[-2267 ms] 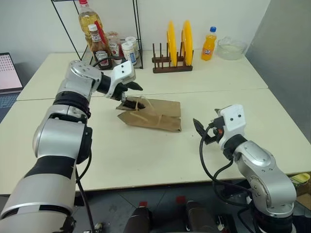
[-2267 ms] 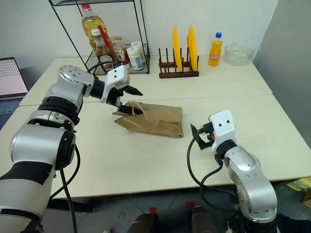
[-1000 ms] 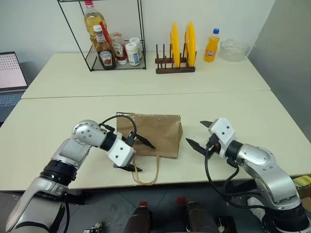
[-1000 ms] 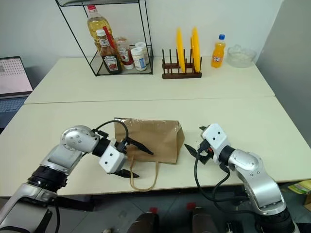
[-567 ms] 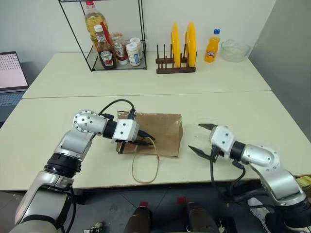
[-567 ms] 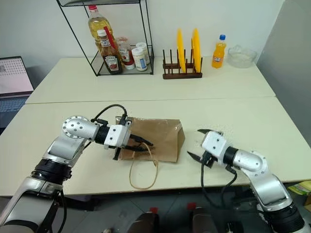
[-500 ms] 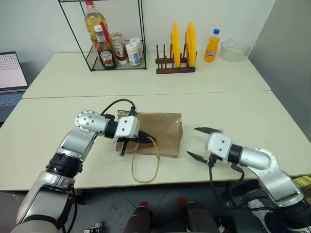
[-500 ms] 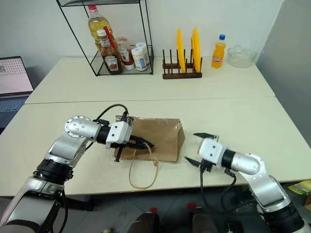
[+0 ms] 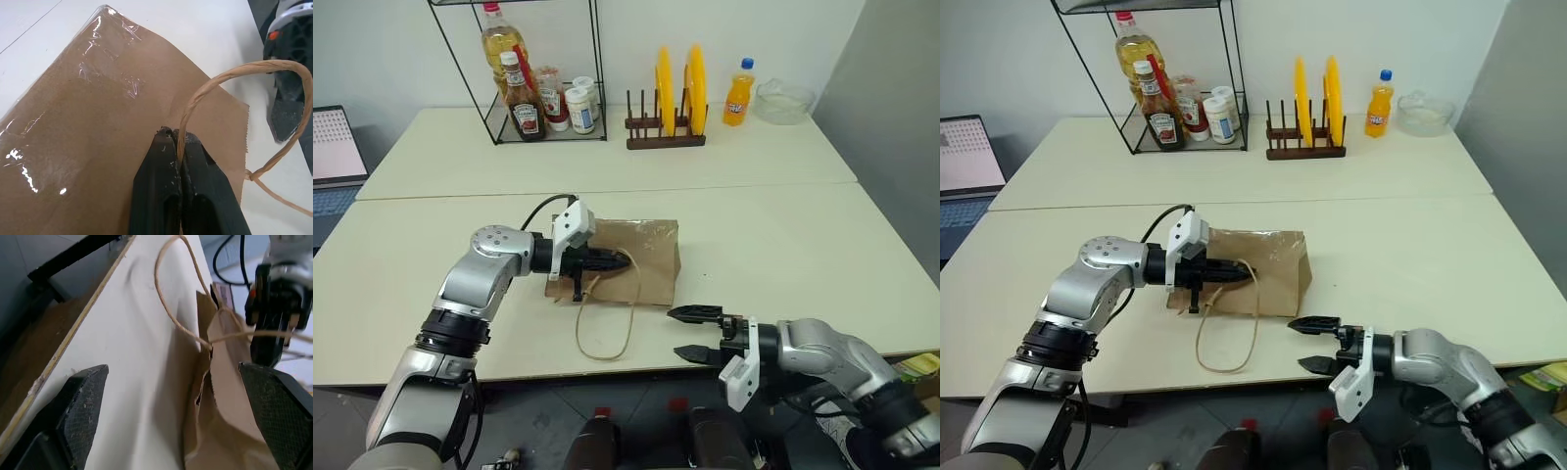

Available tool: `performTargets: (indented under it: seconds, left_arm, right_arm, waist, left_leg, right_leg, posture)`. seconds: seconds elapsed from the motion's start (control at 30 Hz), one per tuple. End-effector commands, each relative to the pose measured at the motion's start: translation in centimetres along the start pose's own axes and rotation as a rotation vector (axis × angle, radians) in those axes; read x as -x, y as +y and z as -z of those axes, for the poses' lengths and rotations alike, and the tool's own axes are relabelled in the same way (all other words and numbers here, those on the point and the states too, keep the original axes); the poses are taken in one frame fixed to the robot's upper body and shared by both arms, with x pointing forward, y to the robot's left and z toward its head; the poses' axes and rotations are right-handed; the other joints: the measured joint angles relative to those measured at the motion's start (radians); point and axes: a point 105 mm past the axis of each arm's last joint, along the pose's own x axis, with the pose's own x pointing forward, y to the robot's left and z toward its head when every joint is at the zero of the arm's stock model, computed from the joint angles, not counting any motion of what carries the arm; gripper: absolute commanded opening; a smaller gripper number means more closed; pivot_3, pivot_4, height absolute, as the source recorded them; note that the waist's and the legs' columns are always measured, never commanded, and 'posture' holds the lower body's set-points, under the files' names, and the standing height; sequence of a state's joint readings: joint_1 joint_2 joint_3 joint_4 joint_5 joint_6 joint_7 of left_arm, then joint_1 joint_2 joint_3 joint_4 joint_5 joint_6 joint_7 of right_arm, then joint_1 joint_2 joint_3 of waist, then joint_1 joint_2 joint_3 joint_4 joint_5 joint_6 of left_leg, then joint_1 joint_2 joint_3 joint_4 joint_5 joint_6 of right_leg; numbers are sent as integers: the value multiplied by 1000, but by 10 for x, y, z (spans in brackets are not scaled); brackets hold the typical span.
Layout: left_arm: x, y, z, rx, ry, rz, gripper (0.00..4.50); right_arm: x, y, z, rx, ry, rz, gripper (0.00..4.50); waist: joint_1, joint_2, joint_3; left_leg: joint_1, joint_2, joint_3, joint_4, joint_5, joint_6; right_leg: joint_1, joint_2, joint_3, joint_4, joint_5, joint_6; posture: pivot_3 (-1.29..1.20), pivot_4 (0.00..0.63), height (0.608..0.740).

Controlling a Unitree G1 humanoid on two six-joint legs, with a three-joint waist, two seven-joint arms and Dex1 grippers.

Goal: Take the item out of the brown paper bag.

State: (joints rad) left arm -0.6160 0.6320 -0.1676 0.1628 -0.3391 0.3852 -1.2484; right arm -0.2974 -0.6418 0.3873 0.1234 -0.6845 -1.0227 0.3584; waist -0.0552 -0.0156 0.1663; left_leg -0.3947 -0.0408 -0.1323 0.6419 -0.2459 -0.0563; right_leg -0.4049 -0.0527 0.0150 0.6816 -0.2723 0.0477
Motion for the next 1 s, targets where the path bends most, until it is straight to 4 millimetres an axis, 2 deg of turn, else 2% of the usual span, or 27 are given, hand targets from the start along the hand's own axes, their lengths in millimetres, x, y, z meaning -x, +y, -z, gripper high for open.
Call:
performTargets:
  seconds: [0.03,0.3,0.4,0.73,0.83,0.93,1.0]
  left_arm:
    - [2,1,-12,-17,-45,-11,19]
    - [4,3,-14,-4,-50,-18,19]
    - [5,3,-14,11,-59,-26,0]
    - [8,7,-15,5,-57,-51,0]
    - [11,13,-23,17,-78,-71,0]
    - [14,21,-36,21,-100,-88,0]
    - [16,28,-47,23,-125,-107,0]
  right_arm:
    - [-26,1,5,98,-36,-1,4500]
    - [-69,-17,10,201,-74,77,4500]
    - [-77,-18,6,210,-105,80,3884]
    - [-74,-18,15,199,-84,76,186]
    - [-71,-4,26,180,-33,-7,65]
    - [-62,24,41,191,35,-170,65]
    - [-53,34,43,174,35,-222,65]
  waist:
    - [-3,0,0]
    - [-2,0,0]
    - [-3,0,0]
    - [-3,0,0]
    - [-3,-1,0]
    - [-2,-3,-2]
    - [2,-4,-3]
  left_leg:
    - [1,0,0,0,0,0]
    - [2,0,1,-1,1,-1]
    - [2,0,1,-1,1,-1]
    - [2,0,1,-1,1,-1]
    - [2,0,1,-1,1,-1]
    - [2,0,0,-1,0,-1]
    - [5,-1,0,-1,0,0]
  right_leg:
    - [0,0,0,0,0,0]
    - [0,0,2,0,0,0]
    - [0,0,2,1,0,-1]
    - [0,0,2,1,0,-1]
    - [0,0,2,1,0,-1]
    - [1,0,1,1,0,0]
    - [4,0,1,0,0,0]
  posture:
    - [0,150,740]
    - [0,150,740]
    - [0,150,740]
    - [0,150,740]
    - [0,150,740]
    - [0,150,740]
    - [0,150,740]
